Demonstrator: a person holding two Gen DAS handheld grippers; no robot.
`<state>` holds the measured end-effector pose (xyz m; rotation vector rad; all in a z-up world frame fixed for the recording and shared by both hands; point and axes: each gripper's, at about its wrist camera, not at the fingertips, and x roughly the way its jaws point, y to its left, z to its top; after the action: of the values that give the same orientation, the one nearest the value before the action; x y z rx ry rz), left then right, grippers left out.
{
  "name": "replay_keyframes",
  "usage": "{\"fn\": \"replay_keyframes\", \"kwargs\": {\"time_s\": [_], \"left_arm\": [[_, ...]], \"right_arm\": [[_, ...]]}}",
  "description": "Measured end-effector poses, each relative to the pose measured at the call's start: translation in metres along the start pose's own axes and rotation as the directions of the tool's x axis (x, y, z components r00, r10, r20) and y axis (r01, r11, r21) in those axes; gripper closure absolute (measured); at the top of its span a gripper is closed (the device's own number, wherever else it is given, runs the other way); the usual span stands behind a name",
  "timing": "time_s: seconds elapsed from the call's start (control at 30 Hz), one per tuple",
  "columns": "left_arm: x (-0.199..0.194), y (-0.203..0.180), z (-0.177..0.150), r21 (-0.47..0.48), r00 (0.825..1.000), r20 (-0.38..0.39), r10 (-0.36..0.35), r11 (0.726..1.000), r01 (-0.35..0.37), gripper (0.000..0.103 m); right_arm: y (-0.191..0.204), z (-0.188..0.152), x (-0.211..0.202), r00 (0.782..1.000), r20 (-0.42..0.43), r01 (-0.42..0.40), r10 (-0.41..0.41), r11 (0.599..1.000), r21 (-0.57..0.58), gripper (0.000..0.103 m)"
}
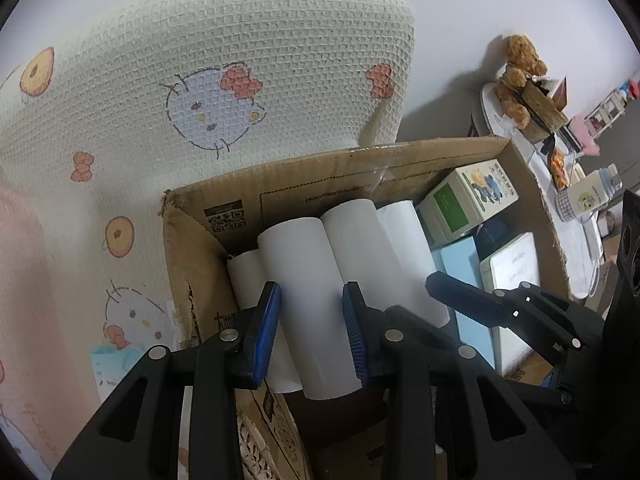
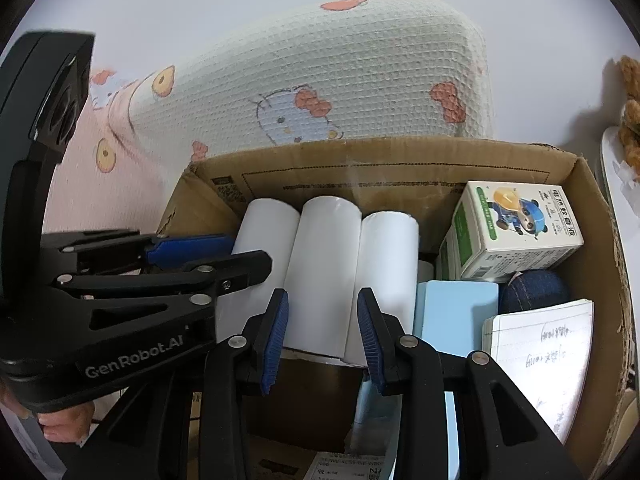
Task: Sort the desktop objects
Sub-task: 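Open the left gripper and push the tube into line with the rolls, then move the left tool to the blue-and-white wet wipes pack on the bed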
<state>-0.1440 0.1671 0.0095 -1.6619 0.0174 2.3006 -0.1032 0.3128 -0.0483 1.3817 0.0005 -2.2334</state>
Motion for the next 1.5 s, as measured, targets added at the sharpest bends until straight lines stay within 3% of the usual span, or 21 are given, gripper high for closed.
{"fn": "replay_keyframes", "kwargs": {"time_s": [0.13, 0.23, 0.33, 0.4, 0.5, 0.6, 0.73, 1.0, 1.33, 1.4, 1.5], "left_arm": [[-0.003, -0.001, 0.001, 0.003, 0.998, 0.067, -0.002, 1.0, 0.001, 0.069], [0.001, -0.003, 0.002, 0.009, 0.998, 0.06, 0.033, 0.999, -0.033, 0.069], [-0.005, 0.001, 0.001, -0.024, 0.997, 0.077, -0.011, 1.0, 0.013, 0.07], [-0.018, 0.003, -0.001, -0.035, 0.991, 0.133, -0.01, 0.999, 0.015, 0.07], [-0.043, 0.0, -0.008, 0.019, 0.966, 0.258, 0.032, 0.999, -0.039, 0.067], [-0.065, 0.012, -0.02, 0.009, 0.934, 0.356, -0.013, 1.0, 0.01, 0.053], [-0.078, 0.038, -0.036, -0.032, 0.911, 0.407, -0.066, 0.996, 0.086, 0.052], [-0.095, 0.089, -0.081, -0.079, 0.862, 0.506, -0.009, 0.995, 0.056, 0.052], [-0.104, 0.153, -0.149, -0.223, 0.845, 0.532, 0.061, 0.972, 0.07, 0.052], [-0.099, 0.166, -0.162, -0.269, 0.857, 0.507, 0.092, 0.962, 0.055, 0.052], [-0.093, 0.18, -0.181, -0.311, 0.869, 0.476, 0.135, 0.95, 0.022, 0.052]], "right_arm": [[-0.003, 0.001, -0.008, 1.0, 0.015, -0.006, 0.005, 1.0, 0.023, 0.071], [0.0, 0.0, -0.013, 1.0, 0.021, -0.012, 0.012, 1.0, 0.017, 0.071], [0.005, -0.002, -0.012, 1.0, 0.01, -0.007, 0.007, 1.0, 0.016, 0.071], [0.007, -0.002, -0.011, 1.0, 0.007, -0.008, 0.008, 1.0, 0.021, 0.071], [0.013, -0.003, -0.017, 1.0, 0.013, -0.005, 0.004, 1.0, 0.015, 0.071], [0.022, -0.003, -0.025, 1.0, 0.03, -0.001, 0.001, 1.0, 0.001, 0.071], [0.039, -0.005, -0.03, 1.0, 0.031, 0.004, -0.003, 1.0, -0.021, 0.071], [0.082, -0.006, -0.031, 1.0, 0.021, -0.009, 0.011, 0.995, -0.095, 0.071], [0.147, -0.013, -0.038, 0.988, 0.093, -0.098, 0.121, 0.97, -0.224, 0.071], [0.16, -0.016, -0.036, 0.979, 0.082, -0.158, 0.185, 0.954, -0.257, 0.071], [0.178, -0.022, -0.028, 0.975, 0.056, -0.192, 0.215, 0.942, -0.276, 0.071]]}}
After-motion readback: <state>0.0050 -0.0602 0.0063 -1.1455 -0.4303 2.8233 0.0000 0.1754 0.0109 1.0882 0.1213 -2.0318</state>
